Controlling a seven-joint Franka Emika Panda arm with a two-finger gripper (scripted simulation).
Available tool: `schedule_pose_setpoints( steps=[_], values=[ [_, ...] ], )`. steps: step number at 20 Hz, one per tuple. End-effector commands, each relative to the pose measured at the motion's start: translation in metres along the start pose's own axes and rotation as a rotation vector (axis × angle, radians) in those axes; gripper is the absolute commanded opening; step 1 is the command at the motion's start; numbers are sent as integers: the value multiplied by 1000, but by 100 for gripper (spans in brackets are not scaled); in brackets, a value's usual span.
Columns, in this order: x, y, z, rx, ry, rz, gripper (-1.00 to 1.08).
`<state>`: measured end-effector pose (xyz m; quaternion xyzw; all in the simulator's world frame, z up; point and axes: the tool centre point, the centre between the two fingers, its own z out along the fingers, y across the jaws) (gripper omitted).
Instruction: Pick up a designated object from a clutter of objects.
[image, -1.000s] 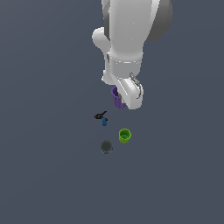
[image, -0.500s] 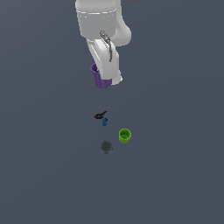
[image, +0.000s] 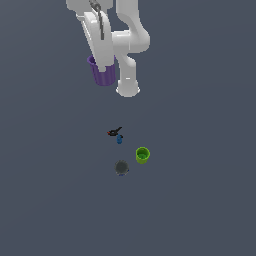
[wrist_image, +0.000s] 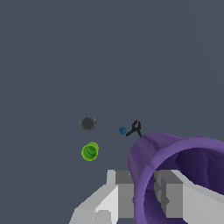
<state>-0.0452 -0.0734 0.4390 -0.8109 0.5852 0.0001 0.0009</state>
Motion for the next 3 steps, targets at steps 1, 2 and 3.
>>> schedule_pose_setpoints(
  steps=[1,2,3],
  values=[
    [3,2,-5,0,0,-1,-100],
    [4,2,-6,0,1,-2,-100],
    [4,2,-7,0,1,-2,-100]
  ],
)
